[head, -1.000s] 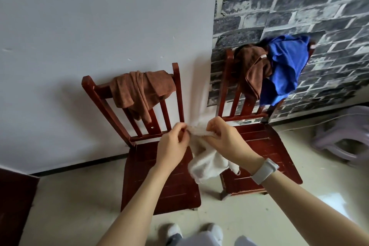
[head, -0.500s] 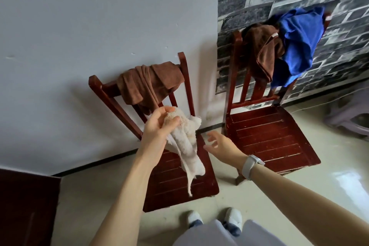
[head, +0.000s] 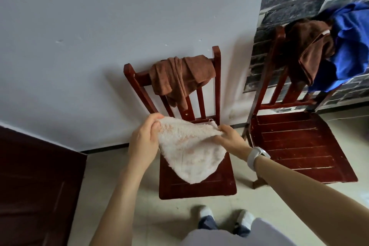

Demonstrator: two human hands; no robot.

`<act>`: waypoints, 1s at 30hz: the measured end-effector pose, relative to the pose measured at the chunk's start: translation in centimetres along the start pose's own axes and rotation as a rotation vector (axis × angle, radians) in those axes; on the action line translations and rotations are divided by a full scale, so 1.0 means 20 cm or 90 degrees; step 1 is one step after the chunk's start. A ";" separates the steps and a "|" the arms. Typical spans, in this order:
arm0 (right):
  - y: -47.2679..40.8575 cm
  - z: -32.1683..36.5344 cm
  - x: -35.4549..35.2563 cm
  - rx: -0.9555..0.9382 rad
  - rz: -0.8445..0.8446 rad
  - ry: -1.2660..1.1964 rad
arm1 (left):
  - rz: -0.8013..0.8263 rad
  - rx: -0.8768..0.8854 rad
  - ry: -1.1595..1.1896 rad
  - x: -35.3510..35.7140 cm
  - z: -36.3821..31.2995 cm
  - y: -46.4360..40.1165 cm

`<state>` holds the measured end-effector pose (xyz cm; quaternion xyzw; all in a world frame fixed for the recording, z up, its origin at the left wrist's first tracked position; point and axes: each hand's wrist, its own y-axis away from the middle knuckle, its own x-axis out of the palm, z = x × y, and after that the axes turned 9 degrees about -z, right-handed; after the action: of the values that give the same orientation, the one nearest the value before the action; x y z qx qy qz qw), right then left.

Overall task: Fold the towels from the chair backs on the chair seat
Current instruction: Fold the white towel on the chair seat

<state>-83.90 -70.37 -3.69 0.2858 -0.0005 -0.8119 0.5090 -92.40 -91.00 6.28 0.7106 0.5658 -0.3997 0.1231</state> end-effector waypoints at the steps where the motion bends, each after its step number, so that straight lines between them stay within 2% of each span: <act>1: 0.00 -0.01 -0.01 0.003 0.010 0.000 | -0.019 -0.010 -0.016 0.01 0.03 0.01; 4: 0.03 -0.04 -0.05 0.008 0.046 0.005 | -0.031 -0.025 -0.016 0.08 0.10 0.04; 7: 0.05 -0.11 -0.08 0.034 0.126 0.021 | -0.022 -0.044 0.010 0.13 0.11 0.05; 11: 0.10 -0.21 -0.17 0.164 0.242 0.158 | 0.021 -0.073 0.072 0.20 0.09 0.05; 14: 0.13 -0.30 -0.23 0.227 0.222 0.160 | 0.057 -0.085 0.112 0.28 0.08 0.07; 18: 0.18 -0.39 -0.30 0.310 0.098 0.008 | 0.036 -0.062 0.089 0.38 0.10 0.14; 21: 0.23 -0.43 -0.35 0.218 -0.052 -0.033 | 0.022 -0.057 0.060 0.43 0.09 0.16; 24: 0.26 -0.41 -0.40 0.209 -0.164 -0.330 | 0.023 -0.092 0.088 0.46 0.06 0.16; 27: 0.27 -0.36 -0.44 0.225 -0.167 -0.478 | 0.011 -0.100 0.112 0.48 0.06 0.13; 30: 0.26 -0.33 -0.48 0.211 -0.055 -0.581 | 0.018 -0.076 0.119 0.47 0.07 0.11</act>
<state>-73.42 -63.00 -3.19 -0.0225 -0.3407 -0.8637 0.3706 -90.67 -85.89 -1.80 0.7440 0.5878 -0.2953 0.1173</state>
